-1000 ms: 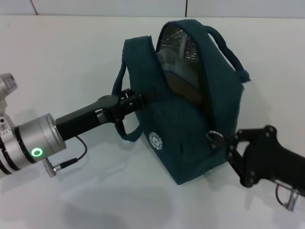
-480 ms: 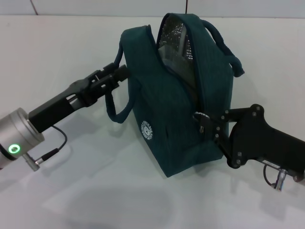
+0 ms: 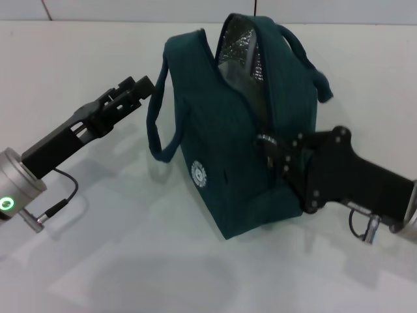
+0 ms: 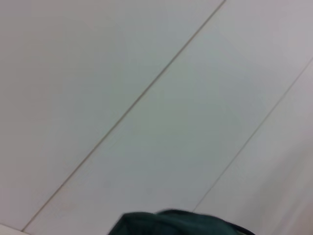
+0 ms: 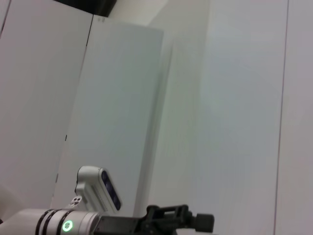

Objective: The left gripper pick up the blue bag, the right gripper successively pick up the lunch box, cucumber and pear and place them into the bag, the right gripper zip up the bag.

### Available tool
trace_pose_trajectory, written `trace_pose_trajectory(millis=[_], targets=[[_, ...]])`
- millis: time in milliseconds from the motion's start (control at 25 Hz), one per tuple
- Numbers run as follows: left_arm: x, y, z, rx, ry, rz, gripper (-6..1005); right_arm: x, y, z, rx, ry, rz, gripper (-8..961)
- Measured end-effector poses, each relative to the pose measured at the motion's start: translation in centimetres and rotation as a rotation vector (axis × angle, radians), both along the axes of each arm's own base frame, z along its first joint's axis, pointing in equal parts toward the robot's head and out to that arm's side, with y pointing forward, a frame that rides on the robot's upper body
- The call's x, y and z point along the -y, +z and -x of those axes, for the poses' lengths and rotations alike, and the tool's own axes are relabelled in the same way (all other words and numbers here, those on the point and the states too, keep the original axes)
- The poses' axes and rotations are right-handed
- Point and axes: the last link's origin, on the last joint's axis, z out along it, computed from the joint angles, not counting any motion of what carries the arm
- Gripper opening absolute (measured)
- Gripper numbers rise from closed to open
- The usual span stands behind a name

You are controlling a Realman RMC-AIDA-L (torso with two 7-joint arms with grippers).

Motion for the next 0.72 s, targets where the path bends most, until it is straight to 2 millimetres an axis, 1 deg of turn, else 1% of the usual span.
trace_pose_trajectory(millis=[160,280,440,560,720], targets=[[0.3,0.1,0.4,0.003,0.016,-0.007,857,0.4,-0.4,-0.3,-0.002,-0.022,0.012,9],[0.4,0.2,0.5,0.006,0.023,-0.012,853,0.0,0.1,-0.1,-0.017,-0.024,-0.01,9],[0.5,0.2,0.6,0.007,0.023,-0.013,848,-1.5,0.8,1.2,-0.04,0.014,-0.043,9],[0.5,0.2,0.6,0.008,0.024,-0.013,845,-2.5,0.9,2.6,-0.045,0.055,-0.053,9],[0.6,0.3,0.6,0.012,0.023,-0.011,840,-3.9,1.3,3.3,-0.043,0.051,-0.088,9]])
